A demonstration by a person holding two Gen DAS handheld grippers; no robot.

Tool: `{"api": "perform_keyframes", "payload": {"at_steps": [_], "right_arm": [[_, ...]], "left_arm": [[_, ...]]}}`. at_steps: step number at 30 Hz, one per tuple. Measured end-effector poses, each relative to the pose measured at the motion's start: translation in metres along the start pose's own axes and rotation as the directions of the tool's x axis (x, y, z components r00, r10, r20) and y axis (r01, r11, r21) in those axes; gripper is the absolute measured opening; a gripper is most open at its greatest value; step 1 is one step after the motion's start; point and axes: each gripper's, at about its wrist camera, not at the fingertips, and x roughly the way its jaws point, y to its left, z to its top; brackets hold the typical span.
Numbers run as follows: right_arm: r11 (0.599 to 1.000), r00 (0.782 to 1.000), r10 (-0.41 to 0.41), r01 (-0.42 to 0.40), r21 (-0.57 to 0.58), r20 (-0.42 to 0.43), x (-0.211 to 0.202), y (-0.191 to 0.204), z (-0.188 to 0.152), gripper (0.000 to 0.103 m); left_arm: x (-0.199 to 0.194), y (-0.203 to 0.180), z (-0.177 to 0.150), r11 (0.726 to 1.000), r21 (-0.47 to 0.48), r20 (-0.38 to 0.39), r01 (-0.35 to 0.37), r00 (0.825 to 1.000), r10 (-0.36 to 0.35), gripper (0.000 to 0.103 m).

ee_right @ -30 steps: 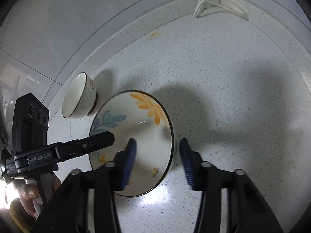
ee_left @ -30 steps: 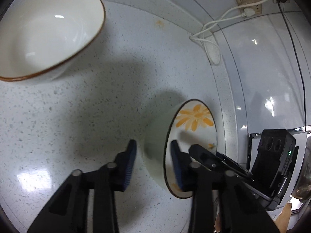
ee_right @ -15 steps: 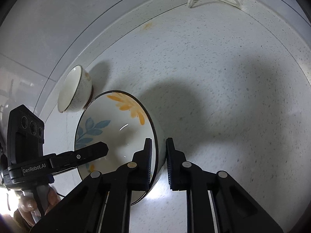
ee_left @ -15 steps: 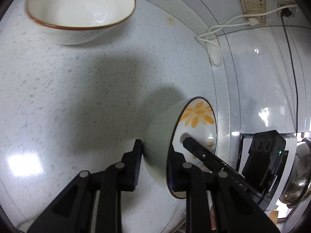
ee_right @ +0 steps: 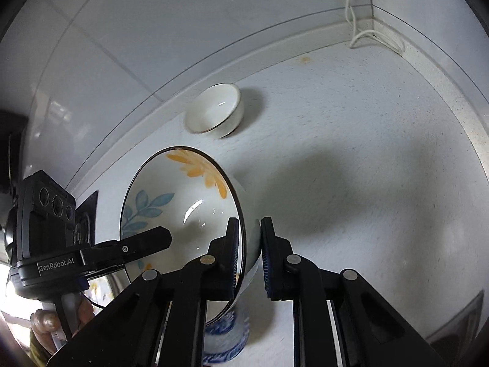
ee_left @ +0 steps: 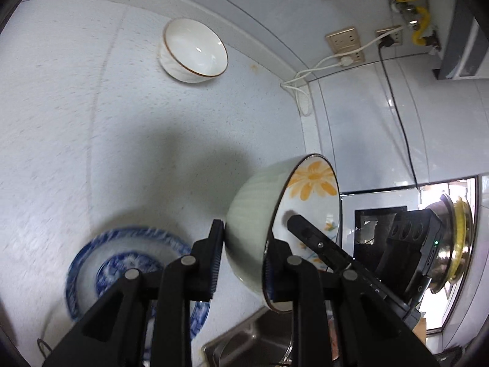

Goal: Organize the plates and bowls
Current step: 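Lower the orange-flower bowl into the blue-and-white bowl with both grippers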

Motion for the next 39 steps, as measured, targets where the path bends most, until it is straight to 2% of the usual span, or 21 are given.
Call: {"api": "perform_keyframes", "payload": {"at_steps": [4,8,12,17,20,27,34,39], "right_arm": [[1.000,1.000,0.002,-0.003,-0.028,-0.029,0.001,0.030,-0.035,0.013],[1.000,0.995,0.009,-0.012,-0.029,-0.101,0.027,0.037,-0.074,0.013],[0.999,0.984,-0.024,0.020,-0.027,-0.175,0.069,0.031,-0.093,0.013],[1.000,0.975,-0.023,0.022,-0.010,-0.222,0.092,0.019,-0.110,0.013],[0.999,0.976,-0.021,0.015,-0.032,-0.218,0.095,0.020,-0.114,0.010],[0.999,0.979,0.003,-0.012,-0.038,-0.206,0.095,0.017,-0.107,0.012],[0.999,0.985,0.012,-0.019,-0.036,-0.173,0.080,0.007,-0.104,0.013],[0.999,0.987,0.013,-0.020,-0.043,-0.161,0.076,0.005,-0.104,0.019]], "left_arm": [[-0.035,0.022,-0.031,1.000,-0.016,0.002,-0.019,1.000,0.019,0.022],[-0.042,0.057,-0.057,0.997,-0.047,-0.018,-0.056,0.998,0.055,0.022],[-0.028,0.092,-0.072,0.992,-0.084,-0.036,-0.098,0.995,0.096,0.022],[-0.003,0.114,-0.081,0.987,-0.084,-0.064,-0.140,0.989,0.135,0.022],[-0.002,0.108,-0.083,0.982,-0.030,-0.031,-0.184,0.983,0.183,0.022],[0.005,0.096,-0.087,0.971,0.039,-0.003,-0.234,0.972,0.235,0.021],[0.004,0.093,-0.090,0.963,0.089,0.012,-0.255,0.967,0.255,0.023],[0.004,0.075,-0.092,0.931,0.174,0.066,-0.322,0.947,0.315,0.028]]}}
